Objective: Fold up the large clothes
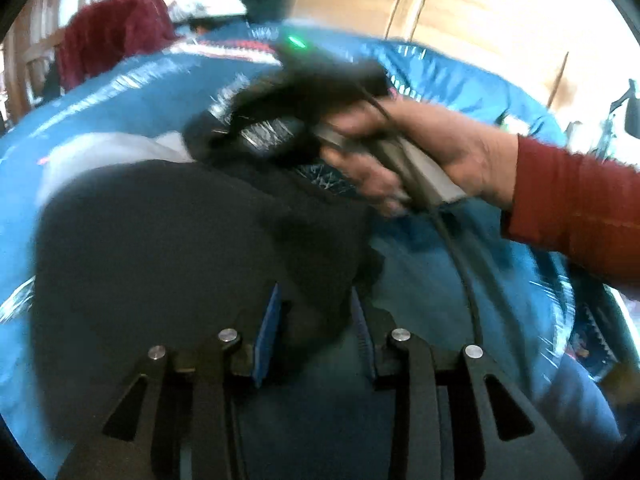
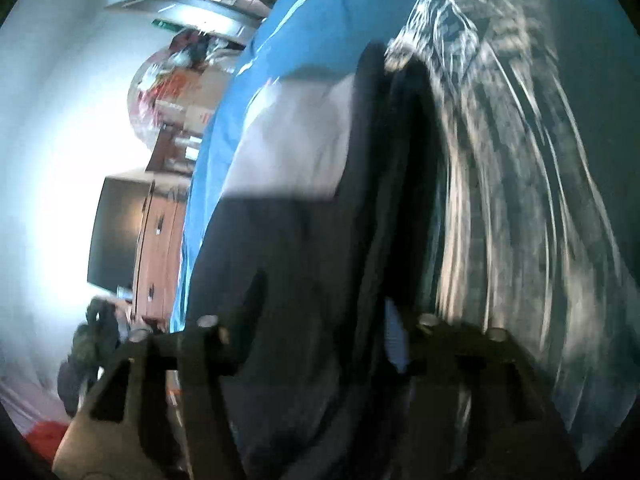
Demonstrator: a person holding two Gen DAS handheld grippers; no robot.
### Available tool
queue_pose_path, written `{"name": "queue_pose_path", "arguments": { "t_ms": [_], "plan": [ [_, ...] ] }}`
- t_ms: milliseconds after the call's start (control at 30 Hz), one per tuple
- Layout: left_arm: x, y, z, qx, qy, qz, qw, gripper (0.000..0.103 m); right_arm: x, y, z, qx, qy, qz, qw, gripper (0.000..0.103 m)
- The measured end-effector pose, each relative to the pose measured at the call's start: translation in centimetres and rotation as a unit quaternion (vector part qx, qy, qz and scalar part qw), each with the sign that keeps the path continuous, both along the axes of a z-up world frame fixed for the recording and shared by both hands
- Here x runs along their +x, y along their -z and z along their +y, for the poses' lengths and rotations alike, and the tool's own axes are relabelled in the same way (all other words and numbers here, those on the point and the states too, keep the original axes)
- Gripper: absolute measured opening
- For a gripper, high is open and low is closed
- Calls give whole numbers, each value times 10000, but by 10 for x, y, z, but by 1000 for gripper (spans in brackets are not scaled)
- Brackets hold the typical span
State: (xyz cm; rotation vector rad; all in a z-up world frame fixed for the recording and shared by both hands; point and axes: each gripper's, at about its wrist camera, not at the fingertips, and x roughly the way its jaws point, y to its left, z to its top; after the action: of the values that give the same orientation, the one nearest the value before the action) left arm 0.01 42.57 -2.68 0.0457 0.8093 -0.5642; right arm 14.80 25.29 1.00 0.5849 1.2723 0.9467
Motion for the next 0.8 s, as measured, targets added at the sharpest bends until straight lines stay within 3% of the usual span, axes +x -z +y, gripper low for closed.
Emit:
{"name": "queue_pose_path", "arguments": {
  "t_ms": [200, 333, 400, 467, 533, 633, 700, 800],
  "plan": [
    [-61, -9, 74, 139, -900, -311, 9954, 37, -69, -7, -9, -51, -164, -16, 9999, 63],
    [-64, 14, 107, 408, -1306, -114, 9905, 39, -82, -4, 8, -140, -203, -150, 9996, 62],
    [-53, 18, 113, 396, -1386, -40, 9895, 38, -82, -6, 13, -85, -75, -255, 9996, 53],
    [-39, 25, 111, 444, -1366, -51, 9896, 39, -85, -5, 9, 69, 93, -253, 9996, 18],
    [-18, 33, 102, 570, -1374, -72, 9888, 39, -86, 2, 0, 170, 273, -198, 9993, 6],
    [6, 47, 106, 984, -1468, -64, 9842, 44, -85, 22, -19, -149, 477, -179, 9986, 2],
    [3, 54, 115, 1519, -1303, -201, 9796, 47, -85, 39, -36, 113, 639, 83, 9979, 1],
    [-7, 60, 131, 1416, -1020, -89, 9846, 52, -88, 41, -35, 109, 551, -25, 9984, 1]
  ]
}}
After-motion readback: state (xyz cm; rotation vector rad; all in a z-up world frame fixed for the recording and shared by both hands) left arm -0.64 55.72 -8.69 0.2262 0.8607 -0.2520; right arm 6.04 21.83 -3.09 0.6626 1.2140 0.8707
